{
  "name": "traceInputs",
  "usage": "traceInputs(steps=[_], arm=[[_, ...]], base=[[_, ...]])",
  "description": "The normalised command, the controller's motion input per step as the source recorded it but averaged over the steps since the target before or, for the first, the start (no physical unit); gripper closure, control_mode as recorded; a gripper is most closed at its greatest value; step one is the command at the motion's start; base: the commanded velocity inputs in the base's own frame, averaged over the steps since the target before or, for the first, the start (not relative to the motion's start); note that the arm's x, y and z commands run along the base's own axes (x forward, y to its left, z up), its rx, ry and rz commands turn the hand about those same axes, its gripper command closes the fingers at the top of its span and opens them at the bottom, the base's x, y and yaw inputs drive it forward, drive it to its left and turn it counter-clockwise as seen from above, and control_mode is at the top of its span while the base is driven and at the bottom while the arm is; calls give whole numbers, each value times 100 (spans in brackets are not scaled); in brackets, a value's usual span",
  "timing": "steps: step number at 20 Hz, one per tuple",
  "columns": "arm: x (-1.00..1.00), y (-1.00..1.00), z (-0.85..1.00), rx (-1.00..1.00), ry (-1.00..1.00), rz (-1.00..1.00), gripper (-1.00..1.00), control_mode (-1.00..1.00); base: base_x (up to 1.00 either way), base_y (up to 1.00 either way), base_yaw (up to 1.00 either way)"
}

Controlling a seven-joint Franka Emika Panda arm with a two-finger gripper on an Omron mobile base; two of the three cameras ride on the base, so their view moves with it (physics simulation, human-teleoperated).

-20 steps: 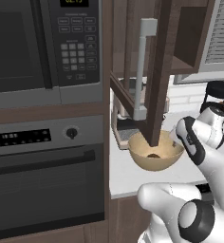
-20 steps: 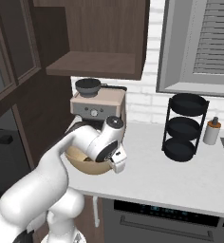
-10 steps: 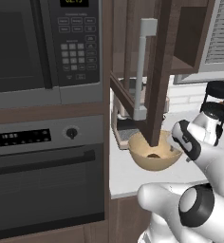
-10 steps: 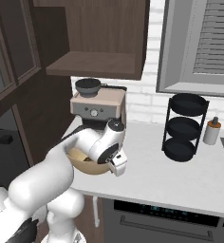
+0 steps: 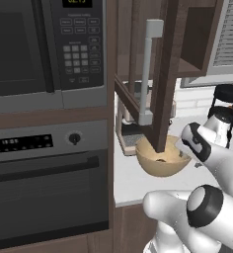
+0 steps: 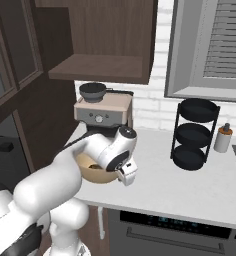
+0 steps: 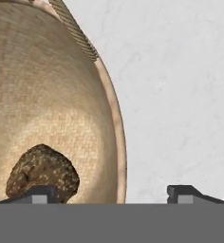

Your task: Open the cabinet, pick up the bread from the cabinet and place it in the basket. Then move the basket to the dining counter.

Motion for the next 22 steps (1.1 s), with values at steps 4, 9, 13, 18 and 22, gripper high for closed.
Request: traceInputs(steps=[4, 9, 13, 18, 22], arm=[[0, 13, -19, 2, 1, 0, 100, -100], [0, 14, -20, 1, 0, 0, 100, -100], [0, 42, -20, 0, 0, -3, 100, -100], [-2, 37, 0, -2, -1, -8, 100, -100], [-16, 20, 33, -3, 0, -3, 100, -100]], base=[[0, 0, 0], [0, 0, 0], [0, 0, 0], [0, 0, 0], [0, 0, 0]])
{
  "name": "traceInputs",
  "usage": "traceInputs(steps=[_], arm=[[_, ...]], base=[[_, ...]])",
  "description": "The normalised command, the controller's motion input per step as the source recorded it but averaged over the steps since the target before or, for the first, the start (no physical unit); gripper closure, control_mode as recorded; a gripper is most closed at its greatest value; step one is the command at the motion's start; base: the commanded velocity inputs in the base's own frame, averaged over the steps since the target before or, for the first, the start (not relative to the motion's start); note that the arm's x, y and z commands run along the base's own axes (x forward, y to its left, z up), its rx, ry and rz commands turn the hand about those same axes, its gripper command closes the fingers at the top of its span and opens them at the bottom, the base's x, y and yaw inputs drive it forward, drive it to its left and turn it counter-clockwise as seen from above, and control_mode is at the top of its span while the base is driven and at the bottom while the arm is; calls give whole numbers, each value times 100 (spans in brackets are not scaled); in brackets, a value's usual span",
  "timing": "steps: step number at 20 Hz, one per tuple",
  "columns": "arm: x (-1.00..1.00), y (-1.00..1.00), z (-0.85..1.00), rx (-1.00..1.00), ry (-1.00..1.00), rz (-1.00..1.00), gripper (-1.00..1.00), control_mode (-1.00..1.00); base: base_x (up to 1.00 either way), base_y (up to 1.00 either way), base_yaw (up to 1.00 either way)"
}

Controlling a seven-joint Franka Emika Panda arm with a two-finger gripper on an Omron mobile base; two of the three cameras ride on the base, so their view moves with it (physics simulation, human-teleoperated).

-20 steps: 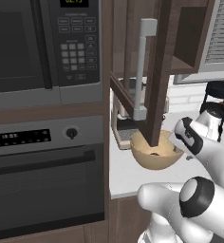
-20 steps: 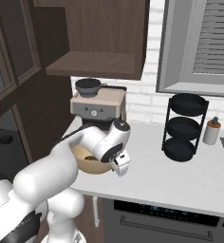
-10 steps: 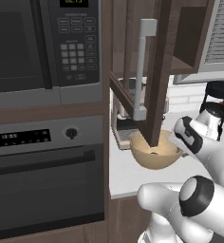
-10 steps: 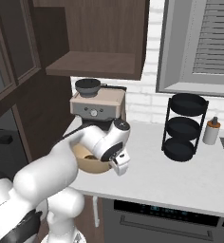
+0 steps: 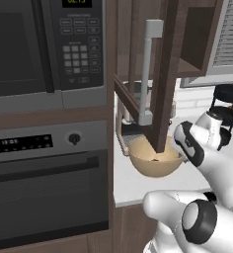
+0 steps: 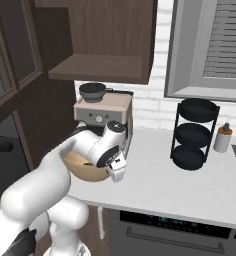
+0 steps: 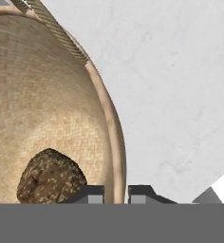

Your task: Open the cabinet, pick up the bread from the cabinet and place it in the basket. Then move the basket to the dining counter.

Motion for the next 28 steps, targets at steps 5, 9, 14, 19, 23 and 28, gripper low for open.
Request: traceInputs(steps=[5, 9, 14, 19, 23, 28], arm=[[-20, -3, 55, -7, 0, -4, 100, -100], [-36, -8, 61, 0, 0, -3, 100, -100], [-43, 0, 72, 0, 0, 0, 100, -100], [-32, 0, 81, 6, 5, -2, 100, -100], [-32, 0, 53, 4, 1, 0, 100, -100], [-45, 0, 11, 0, -3, 0, 100, -100]], base=[[0, 0, 0], [0, 0, 0], [0, 0, 0], [0, 0, 0], [0, 0, 0], [0, 0, 0]])
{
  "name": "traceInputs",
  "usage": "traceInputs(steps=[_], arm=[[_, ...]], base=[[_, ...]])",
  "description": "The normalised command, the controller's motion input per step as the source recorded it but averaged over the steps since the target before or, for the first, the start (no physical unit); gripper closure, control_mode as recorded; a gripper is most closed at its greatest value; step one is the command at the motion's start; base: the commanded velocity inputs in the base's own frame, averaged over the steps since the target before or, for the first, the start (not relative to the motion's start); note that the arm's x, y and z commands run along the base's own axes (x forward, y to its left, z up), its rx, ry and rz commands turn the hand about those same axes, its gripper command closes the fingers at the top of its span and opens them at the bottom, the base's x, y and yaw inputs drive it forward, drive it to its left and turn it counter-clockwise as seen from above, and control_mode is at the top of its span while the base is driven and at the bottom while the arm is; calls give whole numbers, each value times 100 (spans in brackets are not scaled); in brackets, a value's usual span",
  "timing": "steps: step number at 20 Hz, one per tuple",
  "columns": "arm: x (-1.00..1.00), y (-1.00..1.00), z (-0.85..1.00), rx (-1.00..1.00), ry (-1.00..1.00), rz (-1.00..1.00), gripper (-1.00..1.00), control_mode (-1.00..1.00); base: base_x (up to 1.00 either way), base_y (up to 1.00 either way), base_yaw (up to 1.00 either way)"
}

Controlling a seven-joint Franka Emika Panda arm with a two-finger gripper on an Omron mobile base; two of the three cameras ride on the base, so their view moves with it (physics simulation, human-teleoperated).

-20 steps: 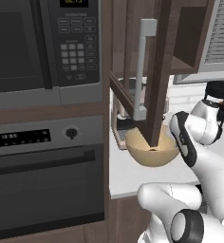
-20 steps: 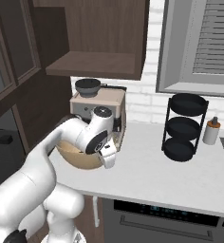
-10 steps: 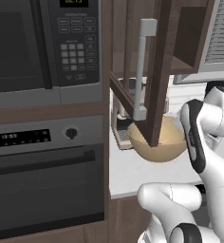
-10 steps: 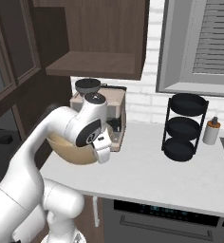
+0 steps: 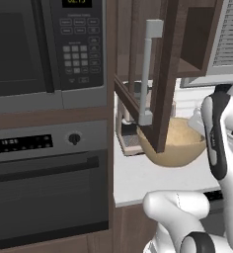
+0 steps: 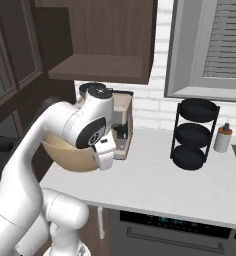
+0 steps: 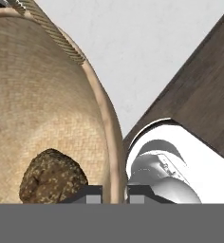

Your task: Open the cabinet, pick up the bread from the cabinet and place it in the basket. Then move the basket to the dining counter.

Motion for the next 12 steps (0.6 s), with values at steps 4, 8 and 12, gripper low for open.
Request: traceInputs(steps=[4, 8, 12], arm=[[-43, 0, 3, 0, -10, 0, 100, -100], [-8, 0, -3, 1, -5, 0, 100, -100], [0, 0, 0, 0, 0, 0, 100, -100]], base=[[0, 0, 0], [0, 0, 0], [0, 0, 0]])
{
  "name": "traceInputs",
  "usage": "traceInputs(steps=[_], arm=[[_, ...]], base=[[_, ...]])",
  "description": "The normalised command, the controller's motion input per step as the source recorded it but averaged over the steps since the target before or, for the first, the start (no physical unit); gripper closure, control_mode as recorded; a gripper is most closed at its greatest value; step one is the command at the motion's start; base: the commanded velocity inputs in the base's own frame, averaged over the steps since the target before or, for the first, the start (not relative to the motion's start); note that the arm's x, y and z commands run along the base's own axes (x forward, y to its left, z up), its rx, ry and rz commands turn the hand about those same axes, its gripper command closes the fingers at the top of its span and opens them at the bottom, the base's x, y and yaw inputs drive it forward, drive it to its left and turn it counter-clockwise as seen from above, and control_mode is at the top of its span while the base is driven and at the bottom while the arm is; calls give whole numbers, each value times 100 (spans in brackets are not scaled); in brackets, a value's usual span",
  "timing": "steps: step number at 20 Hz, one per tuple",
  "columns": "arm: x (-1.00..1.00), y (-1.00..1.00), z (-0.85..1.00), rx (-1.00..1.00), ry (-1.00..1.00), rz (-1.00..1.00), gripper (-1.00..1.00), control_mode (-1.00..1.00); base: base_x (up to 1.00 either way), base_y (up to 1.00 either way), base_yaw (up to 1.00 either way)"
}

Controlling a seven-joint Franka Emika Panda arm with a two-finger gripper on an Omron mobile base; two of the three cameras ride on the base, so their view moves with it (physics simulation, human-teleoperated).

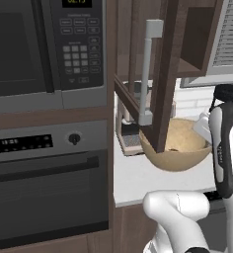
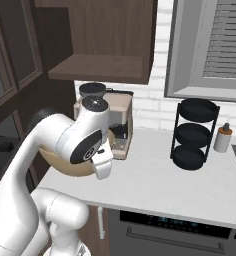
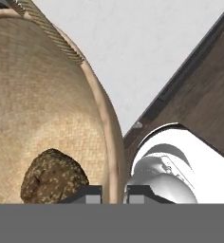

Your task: Open the cabinet, pick up the bread from the cabinet and place it in the basket. Then move the basket to the dining counter.

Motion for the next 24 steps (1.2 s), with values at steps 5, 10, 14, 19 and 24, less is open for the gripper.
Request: traceInputs(steps=[5, 10, 14, 19, 24], arm=[[0, 0, 0, 0, 0, 0, 100, -100], [-11, -2, 0, 0, 0, 0, 100, -100], [0, 0, 0, 0, 0, 0, 100, 100], [0, 0, 0, 0, 0, 0, 100, 100], [0, 0, 0, 0, 0, 0, 100, 100]], base=[[0, 0, 0], [0, 0, 0], [-54, -13, 0], [-76, -14, -7], [-51, -62, -46]])
